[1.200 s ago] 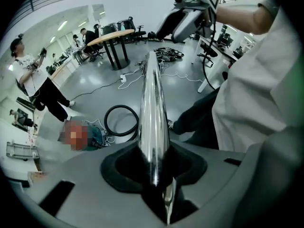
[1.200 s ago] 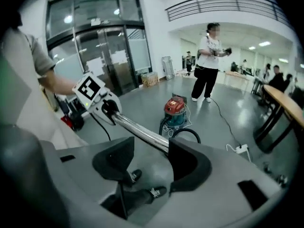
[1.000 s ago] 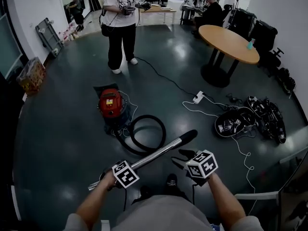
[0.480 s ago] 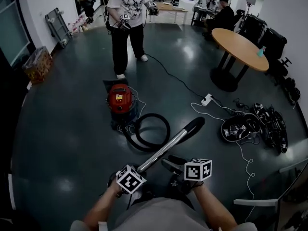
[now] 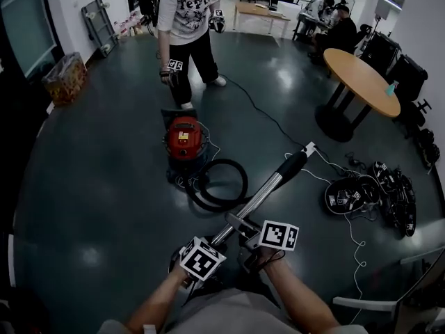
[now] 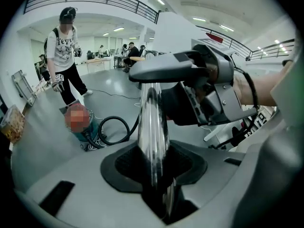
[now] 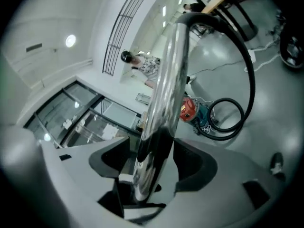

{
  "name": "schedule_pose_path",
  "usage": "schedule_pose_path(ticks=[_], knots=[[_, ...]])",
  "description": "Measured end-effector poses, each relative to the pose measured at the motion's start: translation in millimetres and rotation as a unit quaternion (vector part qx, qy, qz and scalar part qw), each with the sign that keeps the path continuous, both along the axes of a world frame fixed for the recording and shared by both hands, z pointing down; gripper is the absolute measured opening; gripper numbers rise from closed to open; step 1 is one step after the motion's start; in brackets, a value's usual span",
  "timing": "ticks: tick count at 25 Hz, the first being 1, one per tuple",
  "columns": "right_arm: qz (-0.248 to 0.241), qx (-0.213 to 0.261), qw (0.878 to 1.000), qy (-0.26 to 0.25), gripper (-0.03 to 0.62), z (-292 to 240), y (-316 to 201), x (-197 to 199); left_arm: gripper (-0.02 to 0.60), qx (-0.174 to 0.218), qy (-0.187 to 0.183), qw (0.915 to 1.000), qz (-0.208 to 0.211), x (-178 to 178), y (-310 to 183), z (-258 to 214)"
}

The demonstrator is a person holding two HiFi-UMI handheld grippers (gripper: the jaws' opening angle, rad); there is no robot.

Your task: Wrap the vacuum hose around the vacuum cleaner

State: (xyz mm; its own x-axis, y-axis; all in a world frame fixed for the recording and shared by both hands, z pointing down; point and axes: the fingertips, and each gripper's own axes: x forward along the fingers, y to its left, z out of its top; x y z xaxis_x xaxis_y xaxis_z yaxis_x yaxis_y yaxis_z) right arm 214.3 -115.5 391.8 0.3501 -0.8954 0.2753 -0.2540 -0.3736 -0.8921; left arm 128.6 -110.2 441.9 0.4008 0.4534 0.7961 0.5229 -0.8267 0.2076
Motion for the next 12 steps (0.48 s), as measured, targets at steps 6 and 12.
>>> schedule_pose_path(ticks=[6,12], knots=[[0.041,0.004,0.999,0.006,0.265,3.5,1.3,9.3,0.15,-0.008,0.001,1.0,0.003,-7.1,16.3,1.2],[0.08,-0.008,0.997,-0.003,0.146,13.0,15.7,18.7,0.15,-0.006,0.006,0.9999,0.005,-2.2,25.6,5.9]])
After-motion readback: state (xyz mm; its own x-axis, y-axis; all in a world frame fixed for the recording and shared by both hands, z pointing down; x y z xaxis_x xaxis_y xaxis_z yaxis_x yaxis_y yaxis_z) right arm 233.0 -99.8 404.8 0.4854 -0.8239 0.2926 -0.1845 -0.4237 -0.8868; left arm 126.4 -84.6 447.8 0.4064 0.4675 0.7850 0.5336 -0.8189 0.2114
